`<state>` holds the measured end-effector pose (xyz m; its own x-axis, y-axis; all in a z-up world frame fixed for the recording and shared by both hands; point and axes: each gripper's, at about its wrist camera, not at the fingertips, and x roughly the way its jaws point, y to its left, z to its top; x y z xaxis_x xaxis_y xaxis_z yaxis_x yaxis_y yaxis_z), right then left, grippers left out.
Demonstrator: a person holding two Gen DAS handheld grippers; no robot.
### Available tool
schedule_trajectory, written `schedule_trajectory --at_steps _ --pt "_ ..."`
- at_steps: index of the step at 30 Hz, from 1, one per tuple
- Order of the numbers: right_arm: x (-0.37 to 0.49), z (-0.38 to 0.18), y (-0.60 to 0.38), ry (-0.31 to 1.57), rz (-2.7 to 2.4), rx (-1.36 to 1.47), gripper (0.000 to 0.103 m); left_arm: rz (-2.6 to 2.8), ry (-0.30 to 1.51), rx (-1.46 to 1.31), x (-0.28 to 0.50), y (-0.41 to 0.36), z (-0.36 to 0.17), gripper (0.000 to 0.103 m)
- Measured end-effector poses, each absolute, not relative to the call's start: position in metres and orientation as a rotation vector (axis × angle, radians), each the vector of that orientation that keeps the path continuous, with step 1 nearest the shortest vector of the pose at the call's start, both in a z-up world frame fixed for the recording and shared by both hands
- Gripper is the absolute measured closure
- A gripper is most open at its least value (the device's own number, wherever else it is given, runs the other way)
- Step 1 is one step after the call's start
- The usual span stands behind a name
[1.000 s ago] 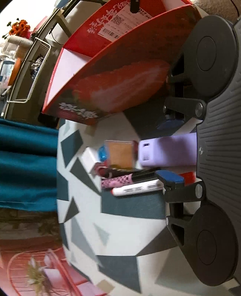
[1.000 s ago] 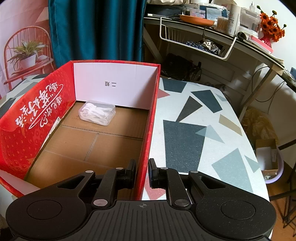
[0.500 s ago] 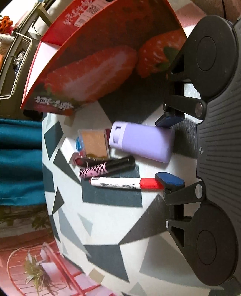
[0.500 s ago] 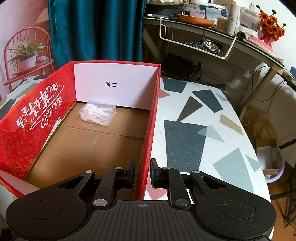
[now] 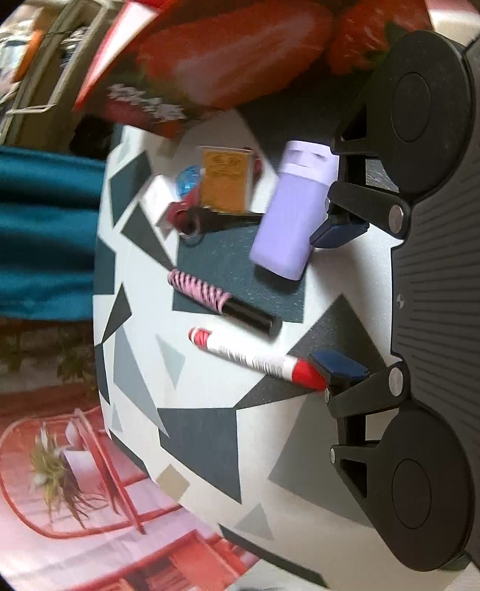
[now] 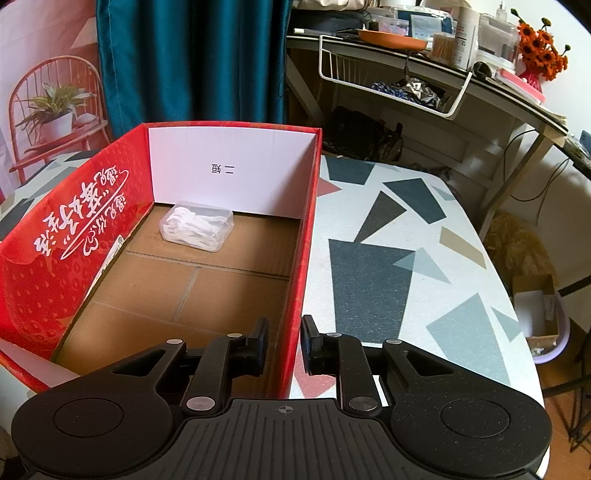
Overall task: Organize rigid objects
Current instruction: 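Move the left gripper back to the lavender power bank, then close the left gripper around the lavender power bank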
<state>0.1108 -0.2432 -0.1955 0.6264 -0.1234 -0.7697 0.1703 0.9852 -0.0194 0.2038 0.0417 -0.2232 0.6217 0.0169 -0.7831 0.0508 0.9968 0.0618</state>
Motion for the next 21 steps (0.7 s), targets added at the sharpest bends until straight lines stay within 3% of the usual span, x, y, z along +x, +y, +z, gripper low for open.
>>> schedule_trajectory --at_steps 1,3,5,21 --pt "0.111 -0.196 -0.243 0.878 -0.169 0.057 0.085 -0.032 0.891 0.048 0.203 0.044 -0.221 0.033" --pt "0.111 -0.196 -0.243 0.878 -0.169 0.057 0.084 -0.079 0.860 -0.013 0.201 0.046 -0.215 0.011" --pt "0.111 -0.196 -0.243 0.878 -0.168 0.056 0.083 -0.128 0.830 -0.033 0.199 0.042 -0.212 0.006" --pt "0.112 -0.196 -0.240 0.881 -0.165 0.051 0.081 -0.069 0.791 -0.028 0.205 0.069 -0.210 0.008"
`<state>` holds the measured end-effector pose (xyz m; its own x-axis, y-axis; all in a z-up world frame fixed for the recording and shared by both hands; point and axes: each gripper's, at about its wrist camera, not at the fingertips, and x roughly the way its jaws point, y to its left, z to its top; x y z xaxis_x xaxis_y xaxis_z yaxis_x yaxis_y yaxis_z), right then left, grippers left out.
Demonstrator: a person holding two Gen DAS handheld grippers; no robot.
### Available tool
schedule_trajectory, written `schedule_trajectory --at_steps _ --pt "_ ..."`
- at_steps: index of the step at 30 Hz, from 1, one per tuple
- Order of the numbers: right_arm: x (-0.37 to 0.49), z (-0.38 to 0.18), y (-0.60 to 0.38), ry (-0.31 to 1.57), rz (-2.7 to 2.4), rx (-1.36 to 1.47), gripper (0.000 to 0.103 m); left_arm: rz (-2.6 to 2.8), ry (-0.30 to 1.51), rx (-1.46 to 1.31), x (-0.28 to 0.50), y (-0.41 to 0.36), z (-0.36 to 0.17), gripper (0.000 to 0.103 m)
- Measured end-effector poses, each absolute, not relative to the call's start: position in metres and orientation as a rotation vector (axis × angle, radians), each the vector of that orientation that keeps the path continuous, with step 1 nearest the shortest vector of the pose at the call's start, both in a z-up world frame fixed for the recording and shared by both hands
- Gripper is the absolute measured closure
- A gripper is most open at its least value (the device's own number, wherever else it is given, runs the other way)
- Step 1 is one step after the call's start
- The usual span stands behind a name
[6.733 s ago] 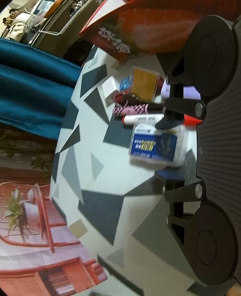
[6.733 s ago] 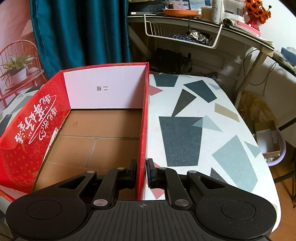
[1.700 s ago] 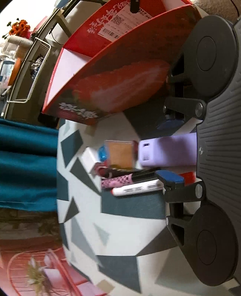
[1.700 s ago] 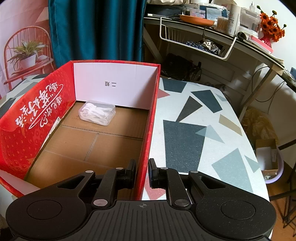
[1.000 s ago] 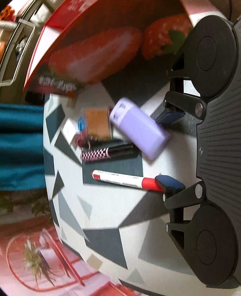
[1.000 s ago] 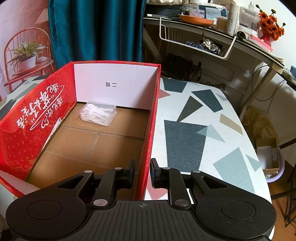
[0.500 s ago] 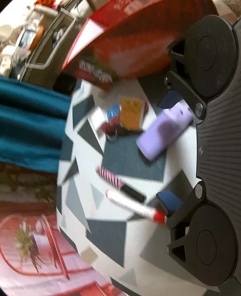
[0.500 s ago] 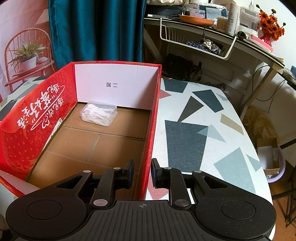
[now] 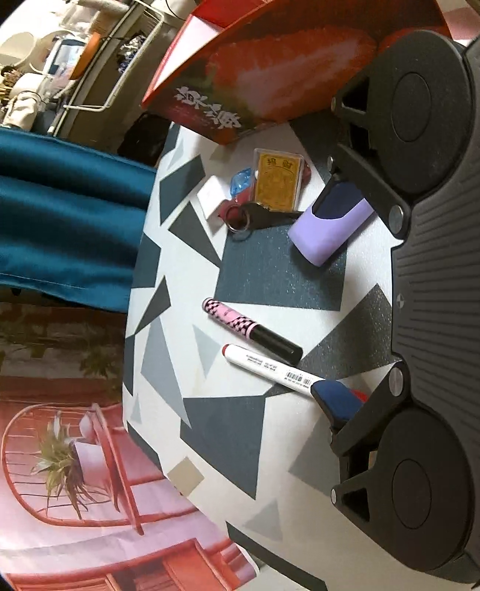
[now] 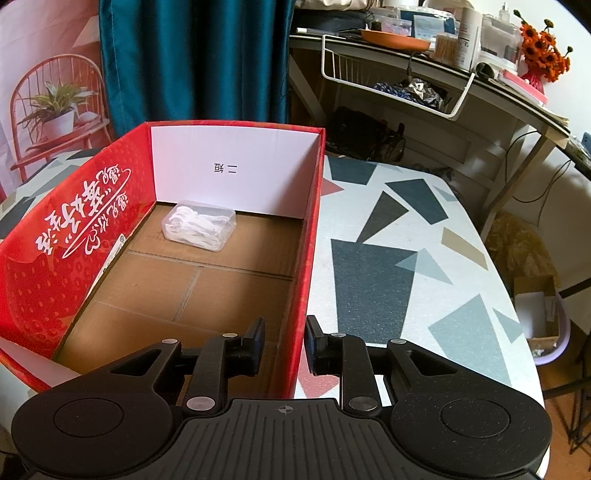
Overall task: Organize rigid objects
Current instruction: 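Close the left gripper around the lavender power bank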
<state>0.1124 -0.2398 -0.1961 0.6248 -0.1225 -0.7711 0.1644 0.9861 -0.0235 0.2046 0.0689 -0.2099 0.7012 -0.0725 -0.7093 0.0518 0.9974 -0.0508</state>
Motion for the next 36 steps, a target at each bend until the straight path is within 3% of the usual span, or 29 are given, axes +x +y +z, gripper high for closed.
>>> schedule_trajectory --at_steps 7,18,36 --pt "0.112 -0.196 -0.240 0.882 -0.163 0.052 0.081 -0.206 0.868 0.100 0.199 0.036 -0.222 0.007" --pt "0.111 -0.196 -0.240 0.883 -0.156 0.051 0.079 -0.211 0.791 0.229 0.202 0.006 -0.223 0.007" --pt "0.113 -0.196 -0.239 0.884 -0.153 0.046 0.077 -0.218 0.828 -0.025 0.202 0.019 -0.225 0.007"
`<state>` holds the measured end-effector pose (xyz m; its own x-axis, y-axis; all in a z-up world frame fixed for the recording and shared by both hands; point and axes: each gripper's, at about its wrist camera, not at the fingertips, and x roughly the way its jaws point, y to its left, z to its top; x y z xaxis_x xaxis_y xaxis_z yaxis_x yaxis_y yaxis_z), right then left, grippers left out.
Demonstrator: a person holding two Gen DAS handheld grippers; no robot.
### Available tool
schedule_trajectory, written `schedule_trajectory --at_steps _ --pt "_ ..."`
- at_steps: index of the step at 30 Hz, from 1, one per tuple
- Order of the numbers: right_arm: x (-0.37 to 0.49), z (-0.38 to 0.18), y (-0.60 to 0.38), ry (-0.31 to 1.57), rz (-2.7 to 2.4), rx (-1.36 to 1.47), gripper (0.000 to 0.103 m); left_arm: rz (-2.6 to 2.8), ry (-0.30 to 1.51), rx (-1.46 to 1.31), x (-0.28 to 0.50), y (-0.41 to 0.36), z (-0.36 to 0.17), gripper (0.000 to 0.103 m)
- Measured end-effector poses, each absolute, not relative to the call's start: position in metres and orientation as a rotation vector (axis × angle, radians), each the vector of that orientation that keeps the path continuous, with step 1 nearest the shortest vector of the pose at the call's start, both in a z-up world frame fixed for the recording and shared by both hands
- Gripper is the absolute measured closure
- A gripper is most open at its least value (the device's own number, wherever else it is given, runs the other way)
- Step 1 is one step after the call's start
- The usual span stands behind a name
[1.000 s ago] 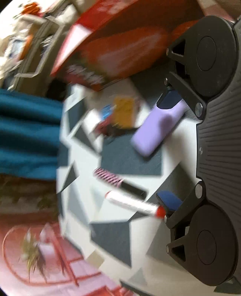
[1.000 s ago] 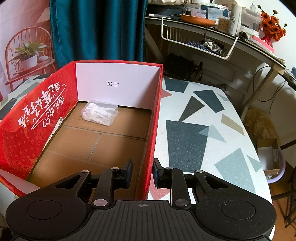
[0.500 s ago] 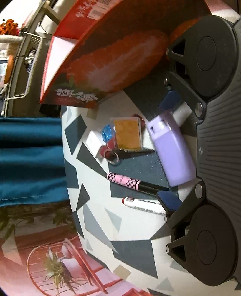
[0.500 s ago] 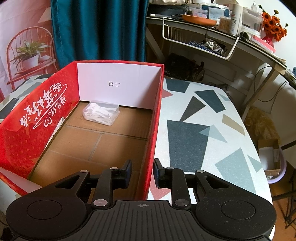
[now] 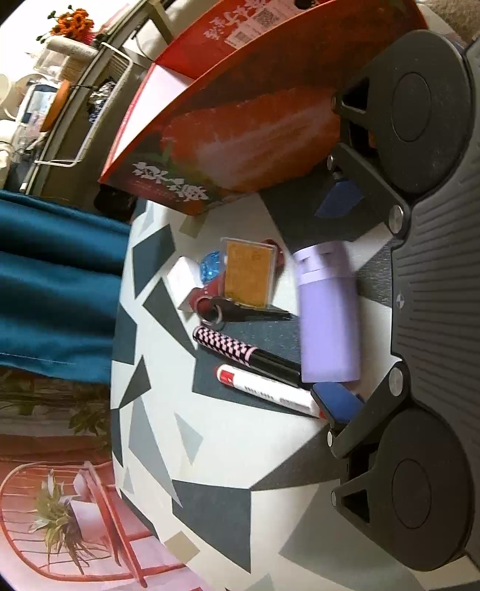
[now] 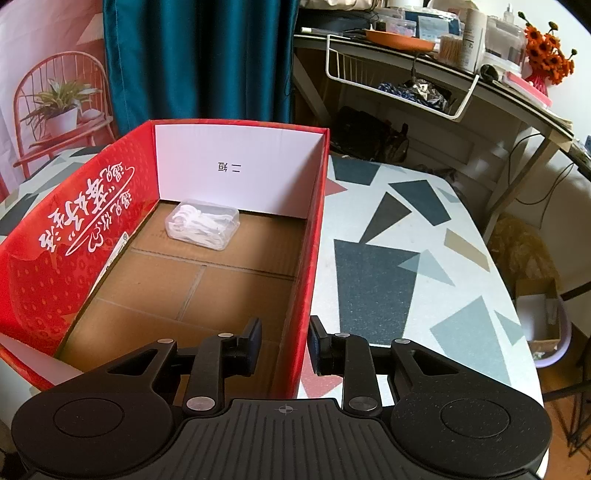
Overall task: Organize rigid objects
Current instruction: 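Close the left gripper around the lavender power bank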
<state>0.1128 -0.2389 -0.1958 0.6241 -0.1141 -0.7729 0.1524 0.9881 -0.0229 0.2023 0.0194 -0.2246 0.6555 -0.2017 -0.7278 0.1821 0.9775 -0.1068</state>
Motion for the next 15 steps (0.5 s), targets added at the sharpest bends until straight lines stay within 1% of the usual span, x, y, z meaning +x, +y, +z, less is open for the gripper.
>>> schedule_trajectory --at_steps 5,11,15 --pt "0.113 -0.196 -0.238 0.884 -0.153 0.044 0.077 -0.227 0.837 -0.060 0.216 0.022 -0.226 0.008" --pt "0.112 -0.197 -0.239 0.883 -0.152 0.047 0.077 -0.244 0.817 0.101 0.204 0.008 -0.230 0.008" --pt "0.112 -0.197 -0.239 0.883 -0.153 0.045 0.077 -0.227 0.823 0.141 0.205 0.004 -0.234 0.009"
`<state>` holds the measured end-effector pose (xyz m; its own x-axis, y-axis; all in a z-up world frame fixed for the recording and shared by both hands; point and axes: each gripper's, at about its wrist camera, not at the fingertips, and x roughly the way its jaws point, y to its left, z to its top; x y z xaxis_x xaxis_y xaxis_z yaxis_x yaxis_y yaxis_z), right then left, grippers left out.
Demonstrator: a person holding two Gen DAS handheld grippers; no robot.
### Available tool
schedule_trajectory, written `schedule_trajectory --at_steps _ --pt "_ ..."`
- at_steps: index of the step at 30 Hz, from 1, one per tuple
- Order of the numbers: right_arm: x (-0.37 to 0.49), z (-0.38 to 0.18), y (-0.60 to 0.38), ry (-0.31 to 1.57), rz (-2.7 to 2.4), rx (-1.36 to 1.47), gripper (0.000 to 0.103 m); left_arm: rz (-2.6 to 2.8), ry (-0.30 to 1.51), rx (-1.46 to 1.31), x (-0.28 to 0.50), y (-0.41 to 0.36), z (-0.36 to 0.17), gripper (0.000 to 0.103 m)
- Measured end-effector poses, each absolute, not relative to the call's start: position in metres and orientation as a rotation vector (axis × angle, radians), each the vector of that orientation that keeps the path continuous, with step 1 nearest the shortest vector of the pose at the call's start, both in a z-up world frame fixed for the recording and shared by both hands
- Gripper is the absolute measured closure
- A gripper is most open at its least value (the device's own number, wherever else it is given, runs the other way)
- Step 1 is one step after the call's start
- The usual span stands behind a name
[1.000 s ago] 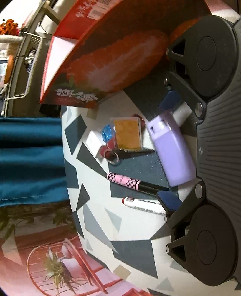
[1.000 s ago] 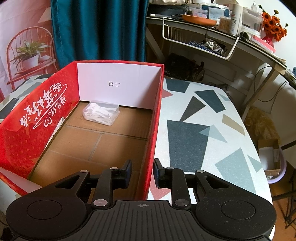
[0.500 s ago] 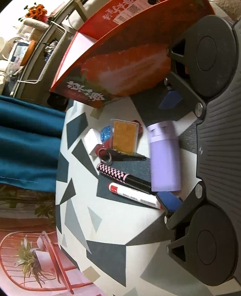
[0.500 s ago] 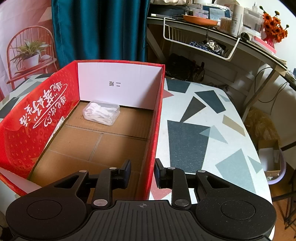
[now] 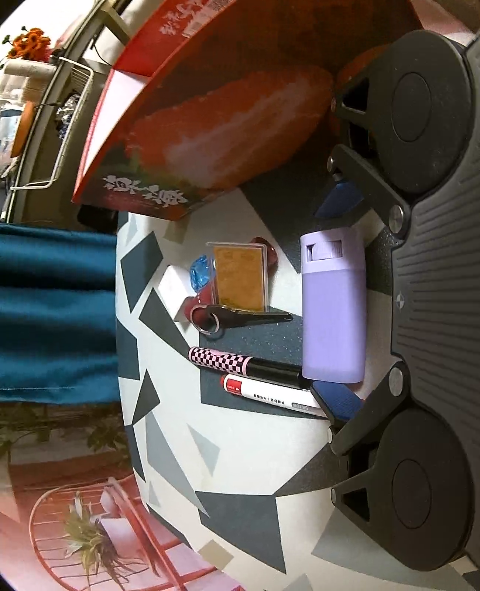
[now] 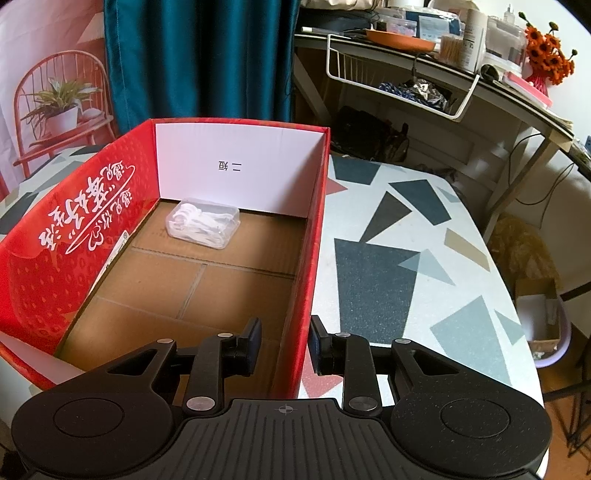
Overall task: Organize rigid objects
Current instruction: 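Close the left gripper around the lavender power bank, then lift the power bank and carry it over the red box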
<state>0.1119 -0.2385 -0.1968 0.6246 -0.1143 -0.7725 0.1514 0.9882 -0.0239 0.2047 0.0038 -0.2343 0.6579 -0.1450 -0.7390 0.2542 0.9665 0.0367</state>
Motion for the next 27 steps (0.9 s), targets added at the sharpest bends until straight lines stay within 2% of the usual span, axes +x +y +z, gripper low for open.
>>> schedule_trajectory --at_steps 4,16,27 --pt "0.112 -0.197 -0.238 0.883 -0.152 0.046 0.077 -0.161 0.848 0.142 0.207 0.001 -0.235 0.015" --pt "0.112 -0.196 -0.239 0.882 -0.152 0.049 0.077 -0.171 0.818 0.172 0.196 -0.003 -0.230 0.015" --pt "0.111 -0.197 -0.239 0.882 -0.152 0.049 0.078 -0.248 0.659 0.233 0.200 -0.011 -0.175 0.015"
